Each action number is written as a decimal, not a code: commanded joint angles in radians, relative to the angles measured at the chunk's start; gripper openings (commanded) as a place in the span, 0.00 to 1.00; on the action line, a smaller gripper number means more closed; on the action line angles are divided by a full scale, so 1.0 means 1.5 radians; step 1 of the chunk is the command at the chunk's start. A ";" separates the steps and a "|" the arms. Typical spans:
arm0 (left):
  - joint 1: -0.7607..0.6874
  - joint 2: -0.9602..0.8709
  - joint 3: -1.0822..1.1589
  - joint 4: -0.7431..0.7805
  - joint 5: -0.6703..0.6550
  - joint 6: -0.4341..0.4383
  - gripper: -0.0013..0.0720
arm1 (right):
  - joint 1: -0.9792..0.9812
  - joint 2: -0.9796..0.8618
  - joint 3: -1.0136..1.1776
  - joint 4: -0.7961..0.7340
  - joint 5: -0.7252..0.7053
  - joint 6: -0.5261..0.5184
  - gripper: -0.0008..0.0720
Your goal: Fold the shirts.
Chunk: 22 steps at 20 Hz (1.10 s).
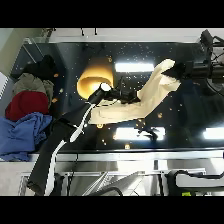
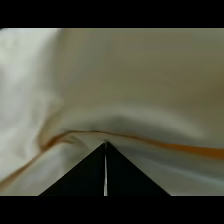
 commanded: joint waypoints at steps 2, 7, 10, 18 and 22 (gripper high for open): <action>0.091 0.097 0.006 -0.114 -0.156 0.082 0.04 | 0.052 -0.006 0.002 -0.050 -0.019 0.027 0.04; 0.343 0.320 -0.074 -0.102 -0.291 0.098 0.05 | 0.203 -0.031 -0.011 -0.109 -0.138 0.083 0.04; 0.466 0.394 -0.081 -0.102 -0.320 0.094 0.05 | 0.336 -0.076 -0.015 -0.109 -0.273 0.110 0.04; 0.580 0.453 -0.082 -0.103 -0.435 0.083 0.05 | 0.571 -0.285 -0.014 -0.109 -0.511 0.122 0.69; 0.564 0.453 -0.082 -0.103 -0.439 0.081 0.05 | 0.444 -0.216 -0.014 -0.114 -0.378 0.120 0.47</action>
